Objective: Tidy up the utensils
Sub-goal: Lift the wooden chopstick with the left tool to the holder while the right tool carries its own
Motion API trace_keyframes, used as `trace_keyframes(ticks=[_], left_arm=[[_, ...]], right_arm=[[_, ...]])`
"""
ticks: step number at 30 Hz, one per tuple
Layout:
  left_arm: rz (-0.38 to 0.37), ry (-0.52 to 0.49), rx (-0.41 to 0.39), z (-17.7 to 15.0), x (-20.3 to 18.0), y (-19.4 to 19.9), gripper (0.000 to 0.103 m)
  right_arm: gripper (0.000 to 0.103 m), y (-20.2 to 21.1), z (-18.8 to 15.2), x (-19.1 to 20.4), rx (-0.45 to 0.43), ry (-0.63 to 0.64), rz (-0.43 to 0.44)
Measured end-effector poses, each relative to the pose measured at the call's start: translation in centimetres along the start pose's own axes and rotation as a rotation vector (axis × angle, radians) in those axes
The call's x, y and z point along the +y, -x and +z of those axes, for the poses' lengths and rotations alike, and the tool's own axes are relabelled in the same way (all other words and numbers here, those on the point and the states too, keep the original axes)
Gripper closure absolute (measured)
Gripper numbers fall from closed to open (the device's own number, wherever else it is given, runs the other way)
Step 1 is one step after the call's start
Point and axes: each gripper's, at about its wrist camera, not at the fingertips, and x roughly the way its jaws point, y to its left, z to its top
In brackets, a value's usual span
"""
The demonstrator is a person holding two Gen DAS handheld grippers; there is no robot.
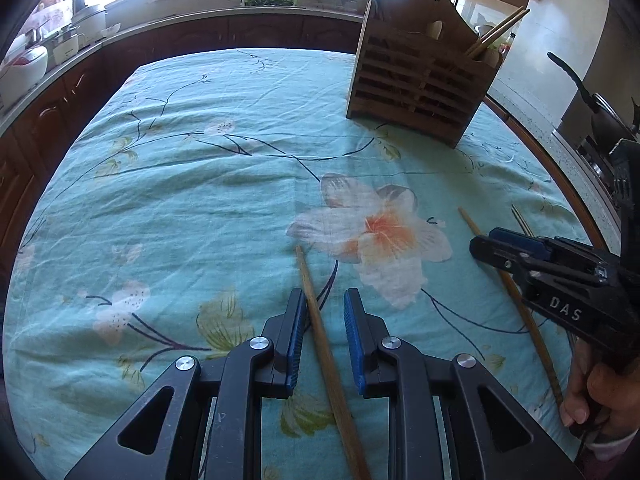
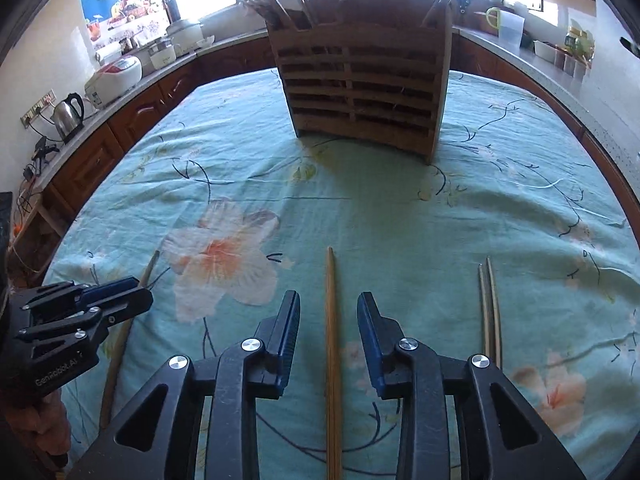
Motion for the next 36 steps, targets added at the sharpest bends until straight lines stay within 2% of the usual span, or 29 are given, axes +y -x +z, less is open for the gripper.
trace_keyframes(ticks=[5,7,9,13,18,27,36], left_arm=[[0.004,-0.019,-0.002,0.6,-0.4,-0.8,0.085],[0.006,-0.032,-0.005,0.7,-0.5,-1.0,0.090],[0.010,-0.044,-0.007,0.7,-0.4,-1.1,0.095],[0.002,-0.045,-0.009,0.7,-0.3,-1.0,0.096],[-0.036,-0.036,-0.024,0.2,-0.4,-0.2,0.098],[-0.121,-0.008,-0.094,-0.7,-0.2,4.4,0.099],[-0.196,-0.005,-0.252,-0.4,0.3,12.2,0.099]], right_arm=[[0.072,-0.5,0.6,0.7,0.005,0.048,-0.014],[0.074,-0.6,0.7,0.6,0.009,0.053,-0.007],[0.080,-0.7,0.9,0.6,0.010,0.063,-0.013],[0.097,-0.8,1.0,0.2,0.008,0.064,-0.010],[0.098,-0.2,0.8,0.1,0.001,0.042,0.026],[0.098,5.5,-0.2,-1.2,-0.123,-0.058,0.097],[0.098,13.1,0.2,-2.5,-0.313,-0.114,0.118]])
